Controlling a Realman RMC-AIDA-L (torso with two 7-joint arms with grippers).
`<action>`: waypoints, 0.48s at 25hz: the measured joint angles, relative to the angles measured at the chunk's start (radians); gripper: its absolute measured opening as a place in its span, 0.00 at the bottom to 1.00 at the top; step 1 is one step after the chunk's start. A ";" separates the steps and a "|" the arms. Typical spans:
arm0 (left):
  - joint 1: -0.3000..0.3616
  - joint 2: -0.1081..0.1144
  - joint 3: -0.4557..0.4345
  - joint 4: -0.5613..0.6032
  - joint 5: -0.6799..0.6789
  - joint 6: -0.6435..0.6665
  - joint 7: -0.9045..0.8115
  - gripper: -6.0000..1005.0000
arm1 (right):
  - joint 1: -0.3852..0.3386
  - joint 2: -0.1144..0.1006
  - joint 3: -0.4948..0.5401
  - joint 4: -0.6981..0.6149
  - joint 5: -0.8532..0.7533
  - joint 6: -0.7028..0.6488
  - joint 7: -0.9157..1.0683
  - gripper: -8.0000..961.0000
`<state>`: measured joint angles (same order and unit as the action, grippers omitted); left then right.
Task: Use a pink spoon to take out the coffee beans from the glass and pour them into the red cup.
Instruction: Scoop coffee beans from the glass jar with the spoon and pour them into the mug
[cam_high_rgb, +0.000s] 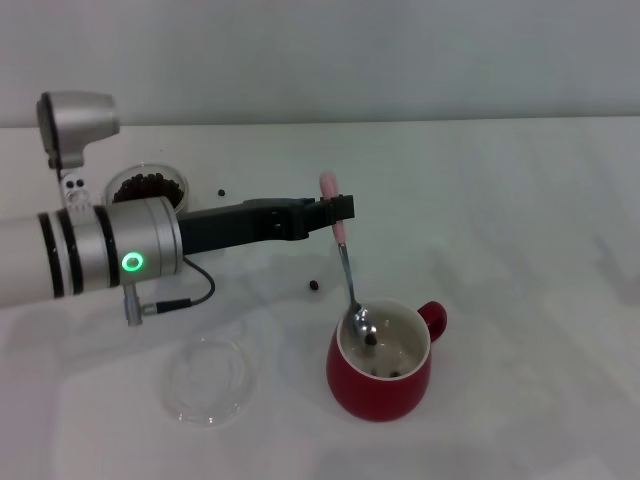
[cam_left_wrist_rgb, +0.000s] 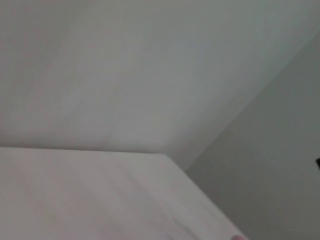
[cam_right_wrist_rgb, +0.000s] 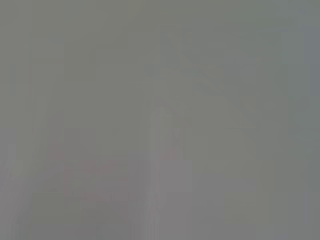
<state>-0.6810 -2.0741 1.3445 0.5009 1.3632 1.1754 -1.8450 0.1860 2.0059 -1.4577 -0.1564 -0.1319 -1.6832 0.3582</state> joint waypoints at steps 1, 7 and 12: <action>-0.001 0.000 0.000 0.008 0.010 -0.005 -0.001 0.13 | 0.000 0.000 -0.001 0.000 0.000 0.000 0.000 0.76; -0.052 -0.003 0.001 0.084 0.095 -0.035 -0.016 0.13 | 0.000 0.001 -0.006 0.000 0.000 0.001 0.001 0.76; -0.057 -0.001 0.001 0.155 0.096 -0.028 -0.036 0.13 | 0.000 0.000 -0.006 0.000 0.000 0.005 0.001 0.76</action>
<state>-0.7378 -2.0749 1.3453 0.6563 1.4591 1.1472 -1.8813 0.1855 2.0063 -1.4633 -0.1564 -0.1319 -1.6781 0.3590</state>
